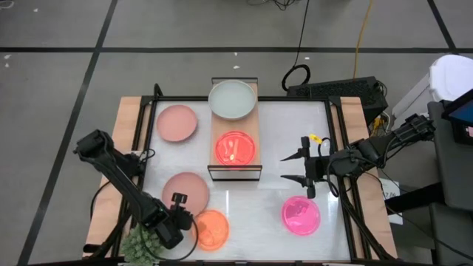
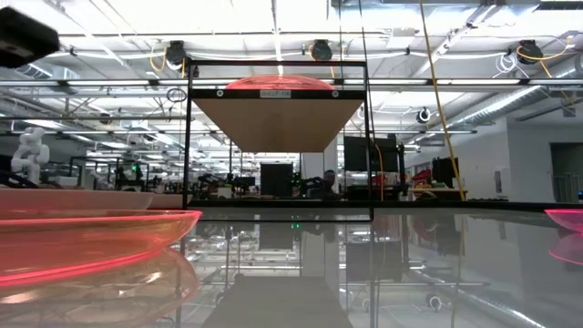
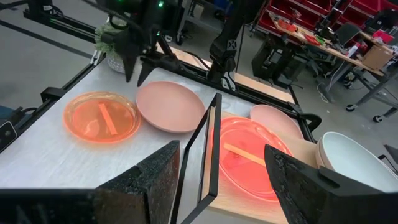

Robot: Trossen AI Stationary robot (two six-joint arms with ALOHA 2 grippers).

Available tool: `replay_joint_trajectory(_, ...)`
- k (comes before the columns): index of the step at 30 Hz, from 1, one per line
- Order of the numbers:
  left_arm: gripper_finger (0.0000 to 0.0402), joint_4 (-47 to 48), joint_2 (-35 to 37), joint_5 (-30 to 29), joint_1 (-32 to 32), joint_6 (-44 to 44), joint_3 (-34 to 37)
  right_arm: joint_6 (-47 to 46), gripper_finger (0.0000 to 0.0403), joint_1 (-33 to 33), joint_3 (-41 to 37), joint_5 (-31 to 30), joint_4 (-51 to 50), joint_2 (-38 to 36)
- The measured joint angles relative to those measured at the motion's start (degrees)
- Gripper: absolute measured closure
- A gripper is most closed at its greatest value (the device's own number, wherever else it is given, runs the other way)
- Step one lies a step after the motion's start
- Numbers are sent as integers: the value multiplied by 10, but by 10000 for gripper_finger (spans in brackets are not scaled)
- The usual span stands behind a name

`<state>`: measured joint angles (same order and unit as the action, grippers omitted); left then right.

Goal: Place and stack plates onto a shelf
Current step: Stack the bottom light orange plate on top of the gray plate on the shelf

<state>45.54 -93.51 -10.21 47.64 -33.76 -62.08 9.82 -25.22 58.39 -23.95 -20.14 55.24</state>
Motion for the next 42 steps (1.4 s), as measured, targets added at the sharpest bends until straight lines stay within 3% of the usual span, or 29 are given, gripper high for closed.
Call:
replay_joint_trajectory(6, 215, -7, -37, 12, 0, -6, 0, 3, 188, 0, 0, 0, 0, 0)
replay_joint_trajectory(16, 207, 9, -63, -17, -3, -62, 0, 5, 188, 0, 0, 0, -1, 0)
replay_joint_trajectory(27, 309, 9, -63, -16, 5, -95, 0, 5, 188, 0, 0, 0, -1, 0)
replay_joint_trajectory(42, 316, 7, -63, -17, 4, -140, 1, 4, 188, 0, 0, 0, -2, 0)
